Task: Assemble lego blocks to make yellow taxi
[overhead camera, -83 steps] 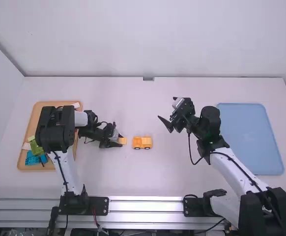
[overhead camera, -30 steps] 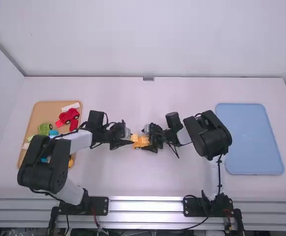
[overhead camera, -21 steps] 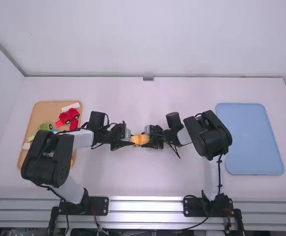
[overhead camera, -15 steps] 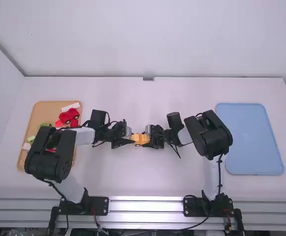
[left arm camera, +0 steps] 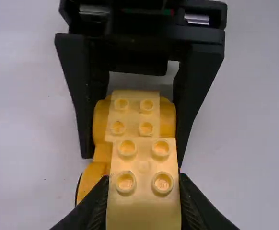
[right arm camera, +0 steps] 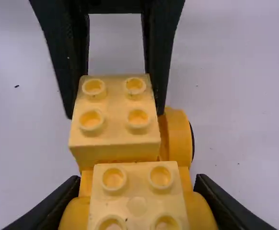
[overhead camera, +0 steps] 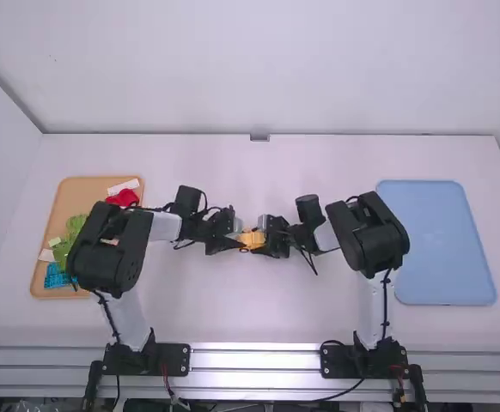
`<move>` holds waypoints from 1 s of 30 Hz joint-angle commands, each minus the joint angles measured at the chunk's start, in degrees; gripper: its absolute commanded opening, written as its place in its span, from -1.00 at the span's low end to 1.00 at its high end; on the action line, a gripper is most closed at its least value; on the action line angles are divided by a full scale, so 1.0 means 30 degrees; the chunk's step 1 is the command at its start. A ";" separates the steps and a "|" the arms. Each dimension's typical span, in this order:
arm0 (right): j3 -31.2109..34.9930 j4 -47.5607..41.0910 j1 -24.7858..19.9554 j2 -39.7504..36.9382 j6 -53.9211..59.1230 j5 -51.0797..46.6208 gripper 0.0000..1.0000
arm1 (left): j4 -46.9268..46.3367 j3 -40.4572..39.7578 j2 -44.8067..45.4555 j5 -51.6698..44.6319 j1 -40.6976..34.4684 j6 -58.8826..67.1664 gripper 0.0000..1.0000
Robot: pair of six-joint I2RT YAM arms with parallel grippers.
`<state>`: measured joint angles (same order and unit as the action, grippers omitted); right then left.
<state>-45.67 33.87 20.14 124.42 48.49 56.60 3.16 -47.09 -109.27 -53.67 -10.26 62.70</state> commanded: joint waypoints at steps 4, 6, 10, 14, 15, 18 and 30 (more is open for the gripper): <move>0.0124 -0.0619 0.0080 0.0262 0.0874 0.0299 -0.14 | -0.0066 -0.0299 -0.0117 0.0780 0.0007 0.0036 -0.96; 0.0124 -0.0969 0.0211 0.0262 0.1515 0.0444 -0.15 | 0.0073 -0.0306 -0.0117 0.0765 0.0007 0.0036 -0.96; 0.0102 -0.0860 0.0299 0.0262 0.1282 0.0495 -0.14 | 0.0015 -0.0299 -0.0117 0.0699 -0.0044 0.0036 -0.96; -0.0036 -0.1013 0.0306 0.0262 0.1282 0.0481 -0.11 | -0.0925 -0.0291 -0.0117 0.0707 -0.0321 0.1078 -0.96; -0.0044 -0.1020 0.0299 0.0262 0.1290 0.0481 -0.12 | -0.1042 -0.0299 -0.0117 0.0721 -0.0364 0.1260 -0.96; -0.0036 -0.1013 0.0299 0.0262 0.1290 0.0495 -0.11 | -0.0962 -0.0284 -0.0117 0.0707 -0.0372 0.1144 -0.96; 0.0000 -0.1005 0.0299 0.0262 0.1290 0.0554 -0.07 | -0.0794 -0.0284 -0.0117 -0.0138 -0.0539 0.1049 -0.18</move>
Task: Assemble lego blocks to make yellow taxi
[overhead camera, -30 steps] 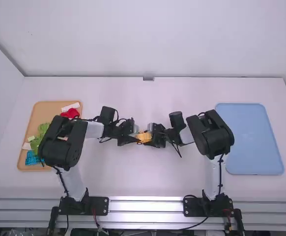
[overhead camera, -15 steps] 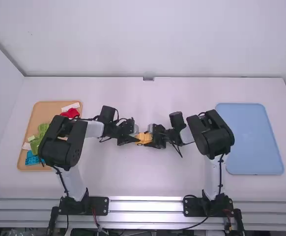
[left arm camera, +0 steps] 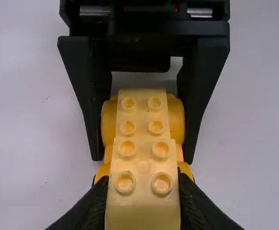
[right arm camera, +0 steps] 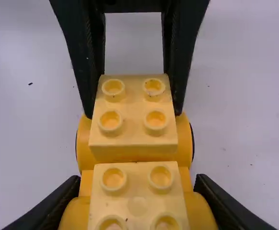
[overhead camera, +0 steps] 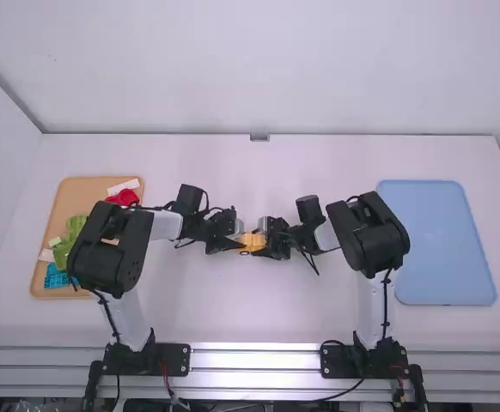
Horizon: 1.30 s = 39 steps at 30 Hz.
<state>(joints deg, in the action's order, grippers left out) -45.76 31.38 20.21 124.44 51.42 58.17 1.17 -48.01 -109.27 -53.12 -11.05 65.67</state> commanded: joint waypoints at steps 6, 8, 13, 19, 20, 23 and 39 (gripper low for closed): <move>0.0007 -0.0189 0.0284 0.0255 0.0313 0.0015 -0.07 | -0.0073 -0.0080 -0.0109 -0.0466 -0.0284 0.0051 0.33; 0.0015 -0.0189 0.0277 0.0255 0.0313 0.0015 -0.06 | -0.0546 -0.0372 0.0029 -0.0546 0.0007 0.0051 0.25; 0.0029 -0.0211 0.0277 0.0255 0.0306 0.0022 -0.04 | -0.2215 -0.1290 0.1144 -0.1683 0.0911 0.0058 0.29; 0.0007 -0.0197 0.0277 0.0255 0.0306 0.0022 -0.03 | -0.4422 -0.2076 0.1960 -0.0867 0.1515 0.0058 -0.76; 0.0015 -0.0168 0.0277 0.0255 0.0306 0.0022 -0.01 | -0.4743 -0.1938 0.1960 -0.0270 0.1413 0.0058 -0.96; 0.0015 -0.0182 0.0277 0.0255 0.0313 0.0015 -0.01 | -0.4626 -0.1093 0.1690 0.0532 0.0772 0.0342 -0.96; 0.0015 -0.0182 0.0284 0.0255 0.0313 0.0029 -0.02 | -0.1836 -0.0007 0.0488 0.4401 -0.1552 -0.1996 -0.96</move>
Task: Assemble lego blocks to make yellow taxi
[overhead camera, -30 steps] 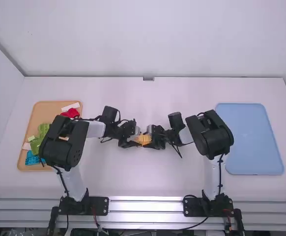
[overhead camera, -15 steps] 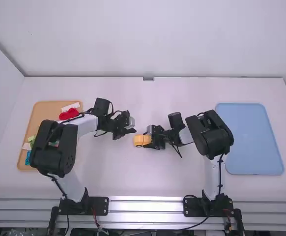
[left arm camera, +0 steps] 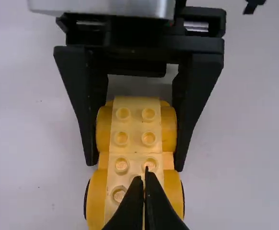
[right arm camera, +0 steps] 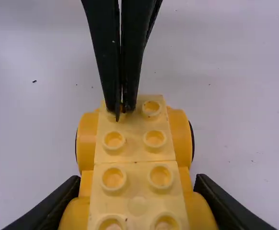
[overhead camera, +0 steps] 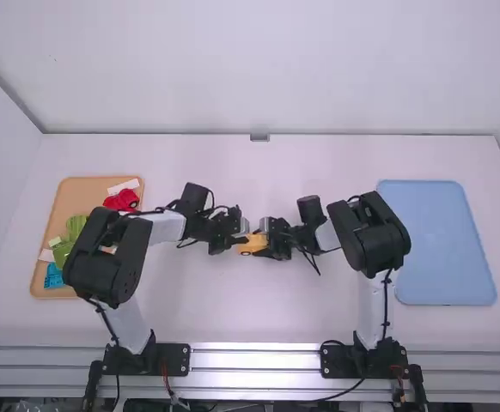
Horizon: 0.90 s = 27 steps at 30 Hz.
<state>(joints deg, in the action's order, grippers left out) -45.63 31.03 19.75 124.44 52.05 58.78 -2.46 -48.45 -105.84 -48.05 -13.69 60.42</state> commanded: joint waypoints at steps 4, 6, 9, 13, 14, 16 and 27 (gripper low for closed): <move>-0.0036 -0.0066 0.0437 0.0255 0.0102 -0.0175 -0.02 | -0.1734 0.0007 -0.0911 0.3978 -0.0685 0.0138 -0.96; -0.0029 -0.0058 0.0430 0.0255 0.0095 -0.0189 -0.02 | -0.1741 0.0029 -0.1049 0.3854 -0.0678 0.0168 -0.96; -0.0036 -0.0058 0.0430 0.0255 0.0102 -0.0182 0.02 | -0.1661 -0.0138 -0.0954 0.2769 -0.0648 0.0364 -0.96; -0.0036 -0.0051 0.0372 0.0255 0.0102 -0.0175 0.05 | -0.2557 -0.1020 0.0015 0.2667 -0.0291 0.0175 -0.86; -0.0036 0.0015 0.0255 0.0240 0.0095 -0.0182 0.07 | -0.3279 -0.1472 0.0794 0.2667 -0.0197 0.0182 -0.70; -0.0036 0.0080 0.0138 0.0233 0.0095 -0.0153 0.10 | -0.4000 -0.1960 0.1807 0.2659 -0.0117 0.0168 -0.09; -0.0036 -0.5034 -0.0729 -0.3672 0.0095 -0.2820 0.88 | -0.4838 -0.2557 1.1249 0.4561 0.2892 -0.6980 0.98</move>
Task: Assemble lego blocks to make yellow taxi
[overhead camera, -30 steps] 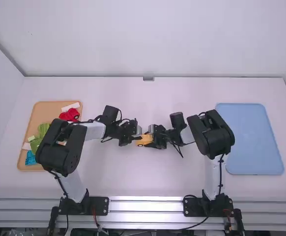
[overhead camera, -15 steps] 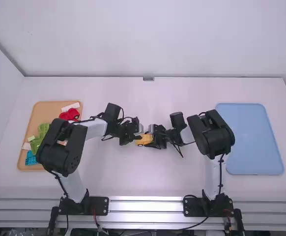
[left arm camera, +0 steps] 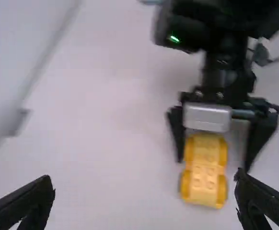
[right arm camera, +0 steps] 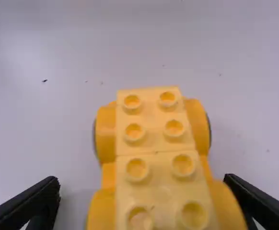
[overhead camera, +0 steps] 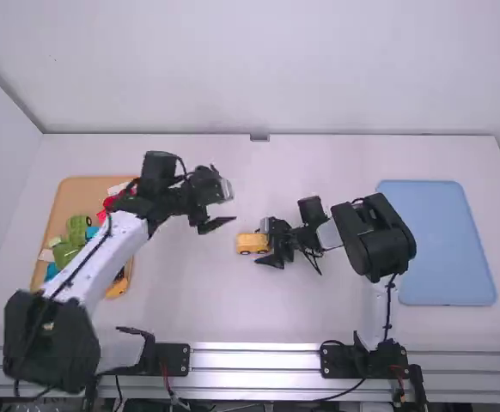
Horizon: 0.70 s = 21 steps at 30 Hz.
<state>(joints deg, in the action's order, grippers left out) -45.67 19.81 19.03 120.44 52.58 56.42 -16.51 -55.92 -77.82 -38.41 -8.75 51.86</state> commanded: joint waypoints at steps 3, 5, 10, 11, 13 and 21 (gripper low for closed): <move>-0.0321 -0.4350 -0.0918 -0.5093 -0.0073 -0.4386 0.94 | -0.0255 0.0175 0.3956 0.4197 0.2878 -0.8633 0.98; -0.0721 -0.5588 -0.1086 -0.6426 -0.0080 -0.4692 0.98 | -0.0284 0.0313 0.4677 0.5289 0.3541 -1.0302 0.98; -0.3242 -0.8320 -0.0561 -0.8954 -0.0058 -0.3679 0.98 | -0.1151 0.0459 0.6601 0.8495 0.5217 -1.4957 0.98; -0.4000 -0.8903 -0.0197 -0.9056 -0.0022 -0.3752 0.97 | -0.1355 0.0466 0.6790 0.8961 0.5319 -1.5307 0.98; -0.5391 -1.0054 0.0539 -0.9034 0.0109 -0.3759 0.98 | -0.1858 0.0525 0.7053 1.0171 0.5413 -1.5948 0.98; -0.9340 -1.2619 0.3315 -0.9020 -0.1734 -0.3847 0.97 | -0.2922 0.0525 0.7227 1.7675 0.5311 -2.0189 0.98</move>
<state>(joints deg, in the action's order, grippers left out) -71.22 -17.61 27.57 93.91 49.39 44.62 -24.91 -54.57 -56.99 3.62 7.22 -0.08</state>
